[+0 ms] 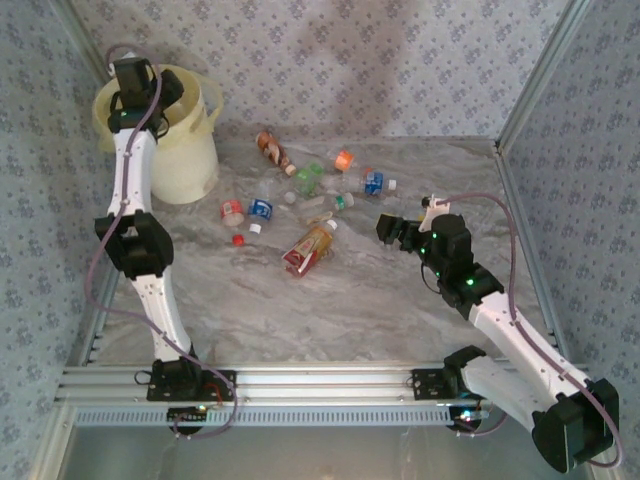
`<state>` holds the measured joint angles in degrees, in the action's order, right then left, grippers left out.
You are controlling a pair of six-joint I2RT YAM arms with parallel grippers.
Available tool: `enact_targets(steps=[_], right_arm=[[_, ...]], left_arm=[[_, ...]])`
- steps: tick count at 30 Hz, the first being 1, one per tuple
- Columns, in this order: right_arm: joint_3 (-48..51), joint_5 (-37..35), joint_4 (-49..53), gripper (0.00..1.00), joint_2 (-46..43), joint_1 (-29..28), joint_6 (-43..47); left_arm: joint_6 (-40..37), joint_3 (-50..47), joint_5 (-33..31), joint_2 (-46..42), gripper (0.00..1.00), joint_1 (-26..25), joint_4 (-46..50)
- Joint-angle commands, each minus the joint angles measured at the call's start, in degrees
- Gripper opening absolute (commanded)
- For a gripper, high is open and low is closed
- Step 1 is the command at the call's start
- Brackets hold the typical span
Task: Put the plastic bottles in the bin
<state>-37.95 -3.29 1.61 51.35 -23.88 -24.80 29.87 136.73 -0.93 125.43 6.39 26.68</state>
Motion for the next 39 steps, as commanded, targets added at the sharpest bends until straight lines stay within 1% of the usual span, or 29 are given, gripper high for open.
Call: enact_targets(steps=[1, 3, 6, 8, 10, 13, 16, 18, 20, 22, 25, 28, 29, 30, 33, 36, 39], right_arm=[[0.9, -1.2, 0.7, 1.0, -0.7, -0.1, -0.9], [1.0, -1.4, 1.9, 1.0, -0.5, -0.1, -1.8], [0.8, -3.0, 3.8, 1.0, 0.8, 0.4, -3.3], [0.8, -2.7, 3.9, 1.0, 1.8, 0.7, -3.7], [0.8, -1.8, 3.2, 1.0, 3.7, 1.1, -3.8], [-1.0, 1.9, 2.7, 1.0, 7.9, 2.8, -0.1], [-3.9, 4.3, 2.7, 1.0, 12.4, 3.9, 7.3], [-6.7, 6.3, 3.0, 1.0, 16.4, 4.5, 13.8], [-10.5, 7.2, 4.2, 1.0, 20.4, 5.3, 19.1], [-15.8, 10.7, 7.3, 1.0, 25.9, 7.4, 26.2], [-24.5, 19.4, 11.2, 1.0, 34.7, 11.5, 35.7], [-33.2, 28.4, 13.1, 1.0, 42.7, 15.3, 45.2], [-37.0, 31.0, 15.2, 1.0, 46.1, 16.2, 50.0], [-39.7, 32.0, 17.2, 0.99, 48.4, 16.5, 53.3], [-50.6, 33.1, 25.5, 0.99, 57.1, 17.4, 62.1], [-58.9, 31.4, 31.1, 0.98, 64.1, 17.7, 67.5], [-64.4, 28.3, 34.4, 0.98, 70.1, 17.6, 70.8]], left_arm=[[4.2, 4.9, 7.6, 0.8, 0.82, 0.8, 3.3], [4.4, 6.6, 9.5, 0.2, 0.87, 0.8, 5.3], [4.3, 7.2, 12.1, -2.0, 0.91, 0.8, 7.2], [4.2, 6.5, 13.4, -4.2, 0.93, 0.7, 8.6], [4.1, 3.9, 14.4, -7.1, 0.94, 0.3, 9.1], [3.2, -3.0, 15.8, -12.8, 0.98, -0.9, 6.9], [2.4, -12.2, 15.9, -19.6, 0.98, -2.8, 3.5], [2.8, -20.1, 15.9, -25.0, 0.98, -4.4, -0.4], [4.5, -29.2, 16.1, -30.8, 0.98, -5.8, -5.0], [7.5, -38.6, 16.6, -36.6, 0.98, -7.2, -10.1], [12.6, -53.3, 18.4, -45.1, 0.98, -10.0, -18.8], [15.7, -64.9, 16.7, -51.4, 0.98, -13.4, -22.7], [15.8, -67.6, 17.0, -53.1, 0.98, -14.2, -22.7], [15.6, -69.5, 17.0, -54.6, 0.98, -14.6, -21.2], [13.8, -72.6, 16.0, -58.0, 0.98, -14.8, -14.4], [11.4, -74.9, 14.6, -61.0, 0.98, -14.7, -8.7], [9.9, -76.9, 13.6, -63.5, 0.98, -14.7, -5.1]])
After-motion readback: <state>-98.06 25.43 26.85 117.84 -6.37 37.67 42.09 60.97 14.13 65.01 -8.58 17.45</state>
